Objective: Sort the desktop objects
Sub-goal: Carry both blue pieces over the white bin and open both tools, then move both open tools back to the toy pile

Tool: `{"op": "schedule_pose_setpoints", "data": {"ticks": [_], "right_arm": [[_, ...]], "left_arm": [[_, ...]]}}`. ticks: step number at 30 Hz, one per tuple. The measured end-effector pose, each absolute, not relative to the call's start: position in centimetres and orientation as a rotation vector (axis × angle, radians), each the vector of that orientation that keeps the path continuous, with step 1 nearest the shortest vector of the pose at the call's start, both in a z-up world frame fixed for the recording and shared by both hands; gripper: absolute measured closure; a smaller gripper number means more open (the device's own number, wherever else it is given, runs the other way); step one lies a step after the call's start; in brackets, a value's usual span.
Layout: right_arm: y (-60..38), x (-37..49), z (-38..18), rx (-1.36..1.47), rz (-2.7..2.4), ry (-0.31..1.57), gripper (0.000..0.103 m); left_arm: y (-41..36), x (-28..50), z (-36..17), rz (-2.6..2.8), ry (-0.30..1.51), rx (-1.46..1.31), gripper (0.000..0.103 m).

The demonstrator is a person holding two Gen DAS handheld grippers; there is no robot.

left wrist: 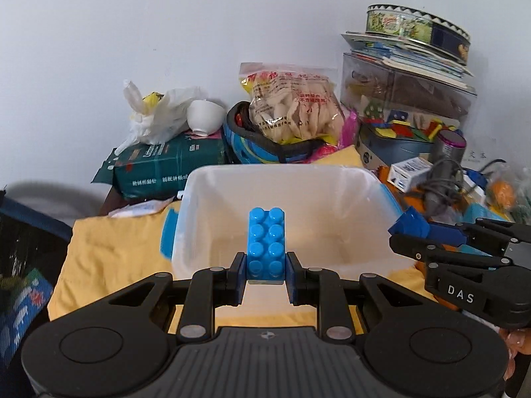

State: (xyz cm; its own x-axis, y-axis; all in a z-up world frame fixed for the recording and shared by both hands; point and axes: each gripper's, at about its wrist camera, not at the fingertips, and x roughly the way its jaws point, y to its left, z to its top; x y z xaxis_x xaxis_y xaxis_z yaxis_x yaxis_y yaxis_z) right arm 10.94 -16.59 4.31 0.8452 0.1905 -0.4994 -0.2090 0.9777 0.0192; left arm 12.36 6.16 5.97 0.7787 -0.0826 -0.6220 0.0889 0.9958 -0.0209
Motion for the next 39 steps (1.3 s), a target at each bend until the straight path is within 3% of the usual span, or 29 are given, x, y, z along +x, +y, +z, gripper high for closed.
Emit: {"op": "schedule_pose_setpoints", "data": {"ticks": [11,25,33,39], "right_arm": [[-15.4,17.1,3.0,-0.003,0.201,0.616,0.064],[-14.7,18.4,1.4,-0.027,0.19,0.684,0.062],[-14.6,17.6,2.7,-0.035,0.18,0.653,0.055],[-14.4,15.5,4.3,-0.031,0.193,0.617,0.045]], "left_arm": [[6.4,19.1,1.9,-0.051,0.792,0.035,0.076],[6.4,20.5,0.2,-0.041,0.843,0.031,0.076],[6.3,18.2,2.5,-0.052,0.775,0.012,0.073],[6.1,14.2,3.9,-0.079,0.734,-0.019,0.07]]}}
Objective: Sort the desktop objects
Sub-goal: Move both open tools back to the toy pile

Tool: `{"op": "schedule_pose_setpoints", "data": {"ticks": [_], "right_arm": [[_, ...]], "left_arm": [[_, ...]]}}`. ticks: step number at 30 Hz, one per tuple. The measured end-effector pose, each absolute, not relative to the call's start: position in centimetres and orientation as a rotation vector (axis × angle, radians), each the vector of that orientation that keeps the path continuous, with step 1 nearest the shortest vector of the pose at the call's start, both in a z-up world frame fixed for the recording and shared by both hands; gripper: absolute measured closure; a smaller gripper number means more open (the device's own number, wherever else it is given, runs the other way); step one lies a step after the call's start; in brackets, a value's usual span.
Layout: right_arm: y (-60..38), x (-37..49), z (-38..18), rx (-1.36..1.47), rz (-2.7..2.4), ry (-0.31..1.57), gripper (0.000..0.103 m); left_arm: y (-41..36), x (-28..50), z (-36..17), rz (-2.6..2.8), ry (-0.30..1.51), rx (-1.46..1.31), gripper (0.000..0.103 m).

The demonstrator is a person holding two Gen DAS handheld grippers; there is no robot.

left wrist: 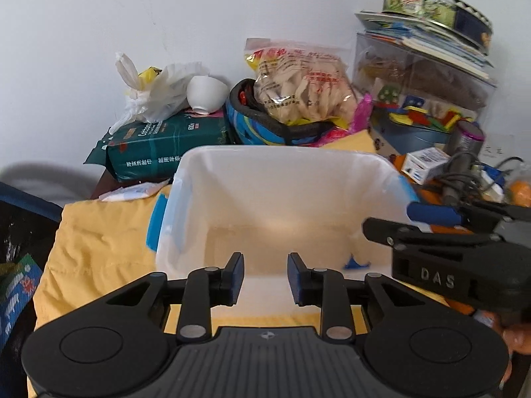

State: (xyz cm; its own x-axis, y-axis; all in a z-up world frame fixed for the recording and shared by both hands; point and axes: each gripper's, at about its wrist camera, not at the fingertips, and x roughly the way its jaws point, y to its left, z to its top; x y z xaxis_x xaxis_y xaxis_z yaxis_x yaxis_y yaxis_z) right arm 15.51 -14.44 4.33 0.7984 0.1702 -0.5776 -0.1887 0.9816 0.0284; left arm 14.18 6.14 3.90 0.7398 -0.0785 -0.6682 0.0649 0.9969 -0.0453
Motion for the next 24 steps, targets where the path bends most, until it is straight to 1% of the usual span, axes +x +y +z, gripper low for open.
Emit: {"op": "schedule_pose_setpoints", "data": {"ticks": [2,4,5,7,13,15,17,19,20,21,22,23,24], "right_arm": [[-14.3,14.4,4.6,-0.038,0.203,0.616,0.038],[-14.3,12.9,4.6,-0.04,0.216,0.63,0.028],[-14.3,11.8,4.5,-0.029,0.226,0.641,0.025],[-14.3,9.7,3.8,-0.025,0.265,0.671,0.013],[-14.0,4.6,-0.5,-0.071,0.28,0.801,0.008],[-14.1,3.8,-1.6,-0.057,0.293,0.879,0.002],[-14.6,3.1,-2.3,-0.021,0.301,0.916,0.002],[-15.0,1.7,-2.7,0.009,0.284,0.86,0.002],[-15.0,1.1,-3.0,-0.02,0.262,0.827,0.003],[-14.7,0.5,-3.4,-0.075,0.253,0.81,0.006],[-14.3,0.2,-3.8,-0.142,0.241,0.81,0.015],[-13.9,-0.1,-4.3,-0.204,0.223,0.816,0.022],[-13.9,-0.4,-4.6,-0.225,0.215,0.825,0.031]], "left_arm": [[6.3,12.3,3.8,-0.073,0.728,-0.014,0.069],[6.6,10.3,3.3,-0.057,0.732,-0.003,0.067],[6.9,9.0,2.9,-0.044,0.733,-0.006,0.062],[7.4,7.1,1.8,-0.023,0.755,-0.01,0.058],[7.7,2.7,-2.8,0.008,0.891,0.043,0.056],[7.6,1.3,-4.2,-0.005,0.934,0.038,0.056],[7.6,0.2,-5.3,-0.012,0.958,0.019,0.056],[7.5,-0.6,-6.2,-0.036,0.972,-0.011,0.055],[7.5,-0.8,-6.5,-0.044,0.98,-0.032,0.056],[7.4,-1.1,-6.8,-0.047,0.986,-0.051,0.056],[7.3,-1.2,-6.9,-0.056,0.988,-0.064,0.056],[7.0,-1.3,-6.8,-0.067,0.989,-0.066,0.056],[6.7,-1.5,-6.9,-0.077,0.988,-0.055,0.056]]}}
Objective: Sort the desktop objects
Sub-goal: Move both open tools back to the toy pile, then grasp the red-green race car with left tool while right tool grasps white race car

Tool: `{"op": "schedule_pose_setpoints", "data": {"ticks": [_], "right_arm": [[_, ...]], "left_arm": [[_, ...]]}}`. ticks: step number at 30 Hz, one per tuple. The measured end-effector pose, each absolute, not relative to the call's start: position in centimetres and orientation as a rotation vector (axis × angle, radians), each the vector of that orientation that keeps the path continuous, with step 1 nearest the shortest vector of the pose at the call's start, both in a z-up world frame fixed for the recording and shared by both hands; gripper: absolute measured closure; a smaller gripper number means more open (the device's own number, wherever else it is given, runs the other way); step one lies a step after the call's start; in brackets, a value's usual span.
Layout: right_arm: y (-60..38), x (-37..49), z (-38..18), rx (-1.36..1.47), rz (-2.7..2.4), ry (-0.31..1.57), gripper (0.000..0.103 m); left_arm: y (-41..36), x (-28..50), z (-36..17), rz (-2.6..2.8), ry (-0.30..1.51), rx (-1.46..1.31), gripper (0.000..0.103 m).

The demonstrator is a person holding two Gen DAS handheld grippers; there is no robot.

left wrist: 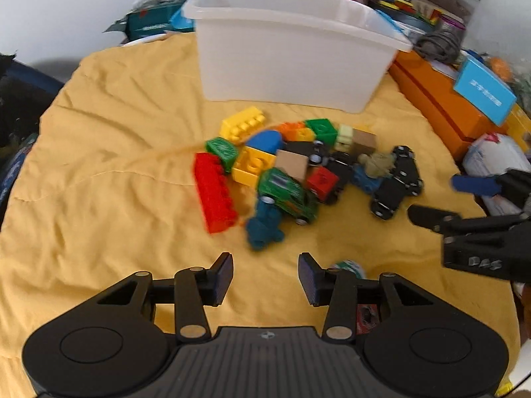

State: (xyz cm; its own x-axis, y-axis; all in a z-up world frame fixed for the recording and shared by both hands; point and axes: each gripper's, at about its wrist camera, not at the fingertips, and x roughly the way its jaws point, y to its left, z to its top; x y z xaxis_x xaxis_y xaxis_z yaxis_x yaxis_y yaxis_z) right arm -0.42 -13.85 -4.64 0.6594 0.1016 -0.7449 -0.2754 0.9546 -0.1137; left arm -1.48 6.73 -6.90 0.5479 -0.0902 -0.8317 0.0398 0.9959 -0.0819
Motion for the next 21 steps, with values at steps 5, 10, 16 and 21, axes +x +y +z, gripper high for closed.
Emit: {"op": "schedule_pose_setpoints", "data": {"ticks": [5,10,16,21], "right_arm": [[-14.5,-1.3,-5.9,-0.113,0.316,0.913,0.032],[-14.4,-2.4,-6.5,-0.174,0.285,0.89,0.051],[-16.8,-1.9,-6.2,-0.084,0.224,0.883,0.05],[-16.9,-1.8,-6.3,-0.085,0.209,0.876,0.07]], "left_arm": [[4.7,-2.8,-6.9,-0.171,0.99,-0.02,0.055],[2.9,-3.0,-7.2,-0.254,1.008,0.001,0.056],[1.5,-1.7,-9.7,-0.338,1.133,-0.071,0.056],[2.0,-1.6,-9.8,-0.26,1.117,-0.039,0.069]]}}
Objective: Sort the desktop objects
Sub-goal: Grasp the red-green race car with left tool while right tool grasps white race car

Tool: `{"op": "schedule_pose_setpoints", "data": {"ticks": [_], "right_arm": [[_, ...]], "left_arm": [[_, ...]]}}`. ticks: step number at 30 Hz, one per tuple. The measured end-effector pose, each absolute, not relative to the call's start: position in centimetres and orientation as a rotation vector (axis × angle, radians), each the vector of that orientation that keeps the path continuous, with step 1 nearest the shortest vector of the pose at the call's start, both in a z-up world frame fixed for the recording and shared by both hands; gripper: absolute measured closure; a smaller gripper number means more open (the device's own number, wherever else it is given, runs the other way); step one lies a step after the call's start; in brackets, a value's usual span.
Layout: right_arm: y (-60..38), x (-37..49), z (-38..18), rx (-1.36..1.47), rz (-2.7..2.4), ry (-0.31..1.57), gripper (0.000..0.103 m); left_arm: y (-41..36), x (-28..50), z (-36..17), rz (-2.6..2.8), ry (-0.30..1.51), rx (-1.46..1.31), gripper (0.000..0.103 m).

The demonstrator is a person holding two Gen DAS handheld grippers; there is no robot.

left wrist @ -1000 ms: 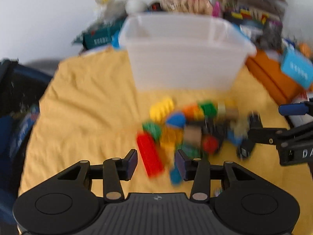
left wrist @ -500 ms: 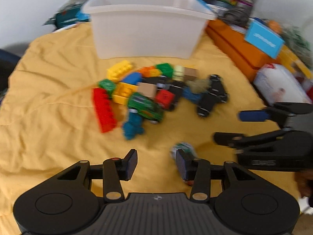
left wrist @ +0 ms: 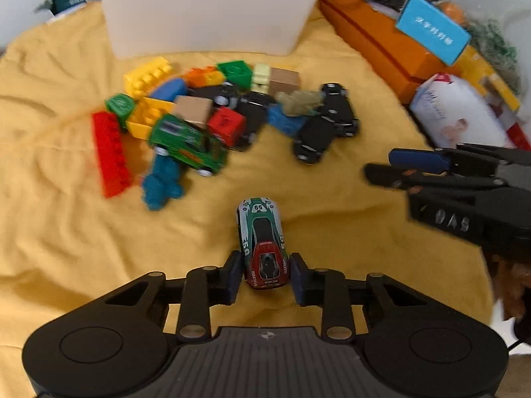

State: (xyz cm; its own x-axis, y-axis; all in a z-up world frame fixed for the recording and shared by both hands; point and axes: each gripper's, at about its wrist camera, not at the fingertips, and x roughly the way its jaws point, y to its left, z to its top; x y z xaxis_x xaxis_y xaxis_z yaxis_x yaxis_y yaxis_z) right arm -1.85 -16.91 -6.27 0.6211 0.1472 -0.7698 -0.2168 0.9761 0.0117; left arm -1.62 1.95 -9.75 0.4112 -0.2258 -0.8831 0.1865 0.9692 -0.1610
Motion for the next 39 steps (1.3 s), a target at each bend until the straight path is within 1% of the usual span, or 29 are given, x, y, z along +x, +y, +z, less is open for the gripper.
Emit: {"op": "schedule_pose_setpoints", "data": {"ticks": [1,5,8,11,14,17,18,19,21,24,25,26,28,31,34,39], "right_arm": [[-16.9,-1.7,-6.3,-0.08,0.21,0.877,0.078],[-17.4,-0.1,-6.8,0.097,0.269,0.92,0.078],[-17.4,1.3,-7.5,0.17,0.243,0.934,0.078],[-17.8,2.6,-8.1,0.249,0.207,0.948,0.071],[-18.0,4.0,-9.0,0.314,0.214,0.968,0.071],[-17.5,4.7,-8.7,0.298,0.224,0.947,0.07],[-17.7,4.7,-8.6,0.33,0.224,0.947,0.067],[-18.0,4.6,-8.6,0.373,0.225,0.95,0.059],[-18.8,4.7,-9.0,0.441,0.194,0.953,0.05],[-19.8,5.2,-9.2,0.542,0.162,0.929,0.05],[-19.5,5.5,-9.1,0.503,0.151,0.927,0.063],[-18.9,5.8,-8.8,0.42,0.149,0.93,0.07],[-18.1,5.8,-8.1,0.338,0.17,0.931,0.074],[-17.1,4.2,-6.1,0.141,0.197,0.894,0.083],[-16.9,1.7,-4.7,-0.042,0.226,0.879,0.084],[-15.0,-2.5,-4.5,-0.472,0.255,0.944,0.084]], "left_arm": [[2.1,-1.8,-9.5,-0.239,1.106,-0.019,0.069],[3.5,-2.3,-8.9,-0.212,1.095,-0.005,0.069],[3.9,-2.3,-9.2,-0.216,1.106,-0.018,0.069],[3.7,-2.2,-9.4,-0.225,1.104,-0.004,0.069],[3.7,-2.2,-9.7,-0.229,1.107,0.001,0.069],[3.8,-2.3,-9.8,-0.234,1.103,-0.006,0.069],[3.9,-2.3,-9.7,-0.235,1.102,-0.006,0.069],[3.9,-2.3,-9.8,-0.236,1.101,-0.006,0.069],[3.8,-2.3,-9.9,-0.237,1.101,-0.006,0.068],[3.6,-2.2,-9.8,-0.242,1.098,0.001,0.069],[3.5,-2.2,-9.8,-0.244,1.097,0.007,0.068],[3.3,-2.3,-9.8,-0.246,1.097,0.01,0.068],[3.2,-2.3,-9.7,-0.25,1.094,0.016,0.068],[3.3,-2.3,-9.5,-0.248,1.086,0.019,0.068],[3.5,-2.4,-9.4,-0.243,1.079,0.02,0.069],[3.2,-2.7,-9.1,-0.234,1.057,0.057,0.069]]}}
